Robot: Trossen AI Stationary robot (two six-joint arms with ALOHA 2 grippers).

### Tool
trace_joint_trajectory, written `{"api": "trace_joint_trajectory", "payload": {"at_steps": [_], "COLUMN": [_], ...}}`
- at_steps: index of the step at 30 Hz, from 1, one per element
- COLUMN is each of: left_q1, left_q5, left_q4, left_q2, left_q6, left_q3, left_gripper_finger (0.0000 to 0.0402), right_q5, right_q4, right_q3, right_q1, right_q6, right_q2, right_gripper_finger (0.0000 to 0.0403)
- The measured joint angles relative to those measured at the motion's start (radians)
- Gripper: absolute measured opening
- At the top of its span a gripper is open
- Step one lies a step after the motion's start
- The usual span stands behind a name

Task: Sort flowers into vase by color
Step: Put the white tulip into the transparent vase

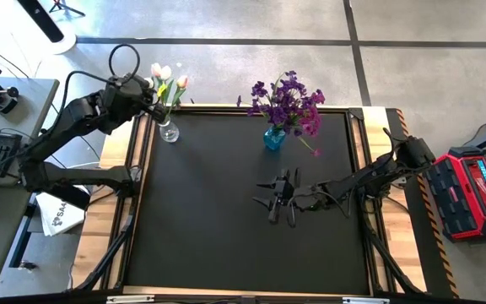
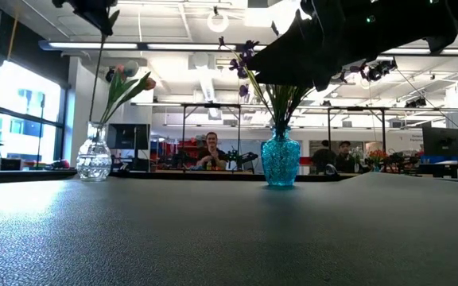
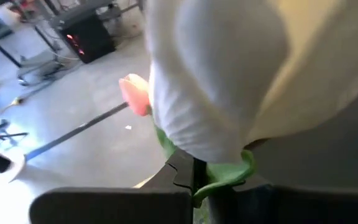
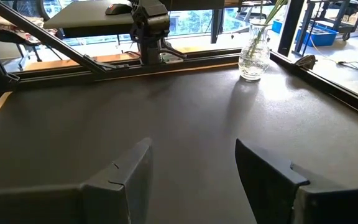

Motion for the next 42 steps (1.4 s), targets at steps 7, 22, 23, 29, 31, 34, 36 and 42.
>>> {"api": "trace_joint_trajectory", "payload": {"at_steps": [7,22,23,29,31,34,36,42], "left_q1": [0.024,0.024,0.024,0.024,0.024,0.024,0.024,0.023], "left_q5": [0.092,0.153,0.155,0.155,0.154,0.142,0.135,0.137], "left_q4": [0.034,0.033,0.032,0.031,0.032,0.031,0.03,0.026], "left_q2": [-0.001,-0.004,-0.004,-0.008,-0.008,-0.013,-0.013,-0.013], "left_q6": [0.016,-0.011,-0.015,-0.018,-0.011,0.009,0.015,0.016], "left_q3": [-0.002,-0.002,-0.002,-0.001,0.0,0.001,0.011,0.073], "left_gripper_finger": [0.0002,0.0002,0.0002,0.0002,0.0002,0.0002,0.0002,0.0002], "right_q5": [-0.001,0.0,0.001,0.001,0.001,0.001,0.001,-0.002], "right_q4": [0.0,0.0,0.0,0.0,0.0,0.005,0.011,0.026], "right_q3": [0.0,0.0,0.0,0.0,0.0,0.0,0.0,0.0], "right_q1": [0.0,0.0,0.0,-0.01,-0.016,-0.021,-0.02,-0.02], "right_q6": [0.0,0.004,0.005,0.004,0.005,0.005,0.005,0.005], "right_q2": [0.0,0.0,0.0,0.0,0.0,0.0,0.0,-0.001], "right_gripper_finger": [0.0199,0.0199,0.0199,0.0199,0.0199,0.0199,0.0199,0.0199]}}
